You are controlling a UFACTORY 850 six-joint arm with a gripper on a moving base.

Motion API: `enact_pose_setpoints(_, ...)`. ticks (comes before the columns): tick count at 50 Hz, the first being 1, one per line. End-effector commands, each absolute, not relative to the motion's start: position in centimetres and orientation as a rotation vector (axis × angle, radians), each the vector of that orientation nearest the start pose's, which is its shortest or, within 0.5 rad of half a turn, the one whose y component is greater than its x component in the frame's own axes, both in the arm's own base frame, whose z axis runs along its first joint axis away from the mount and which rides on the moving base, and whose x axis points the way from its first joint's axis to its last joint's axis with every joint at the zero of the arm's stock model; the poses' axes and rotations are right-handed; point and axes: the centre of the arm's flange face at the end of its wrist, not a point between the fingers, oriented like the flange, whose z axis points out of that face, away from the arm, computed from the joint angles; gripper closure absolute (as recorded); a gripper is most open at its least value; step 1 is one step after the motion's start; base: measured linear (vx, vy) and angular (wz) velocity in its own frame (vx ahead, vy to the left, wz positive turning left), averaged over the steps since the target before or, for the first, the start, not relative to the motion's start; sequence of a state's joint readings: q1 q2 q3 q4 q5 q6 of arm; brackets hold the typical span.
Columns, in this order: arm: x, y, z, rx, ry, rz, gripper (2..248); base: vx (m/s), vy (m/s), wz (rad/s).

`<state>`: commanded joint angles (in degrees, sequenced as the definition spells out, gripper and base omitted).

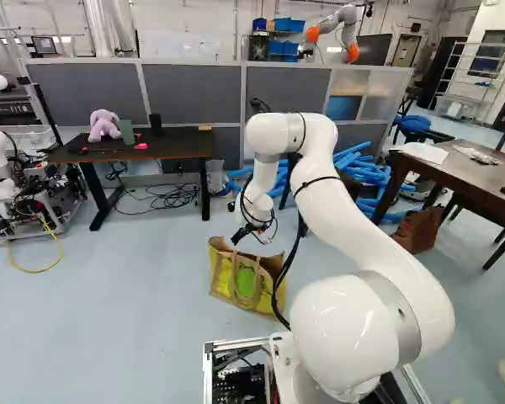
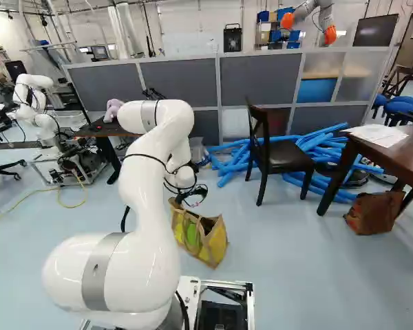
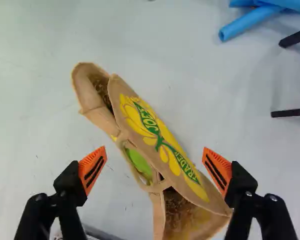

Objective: Pick up the bag on the ground and place it on the table

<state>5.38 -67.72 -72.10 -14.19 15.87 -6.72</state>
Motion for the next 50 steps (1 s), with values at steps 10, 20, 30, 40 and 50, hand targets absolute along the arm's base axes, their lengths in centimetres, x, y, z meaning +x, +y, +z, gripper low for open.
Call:
enact_pose_setpoints(10,57.1,6.0,-0.1,-2.972,-0.862,-0.523,3,0.0,0.0,0.0)
enact_pose_setpoints(20,57.2,6.0,-1.6,-2.94,-1.022,-0.51,3,0.0,0.0,0.0)
enact_pose_setpoints(30,57.3,6.0,-3.1,-2.898,-1.181,-0.501,3,0.0,0.0,0.0)
enact_pose_setpoints(40,57.3,6.0,-4.6,-2.847,-1.339,-0.488,3,0.0,0.0,0.0)
enact_pose_setpoints(50,57.3,6.0,-6.1,-2.787,-1.494,-0.463,3,0.0,0.0,0.0)
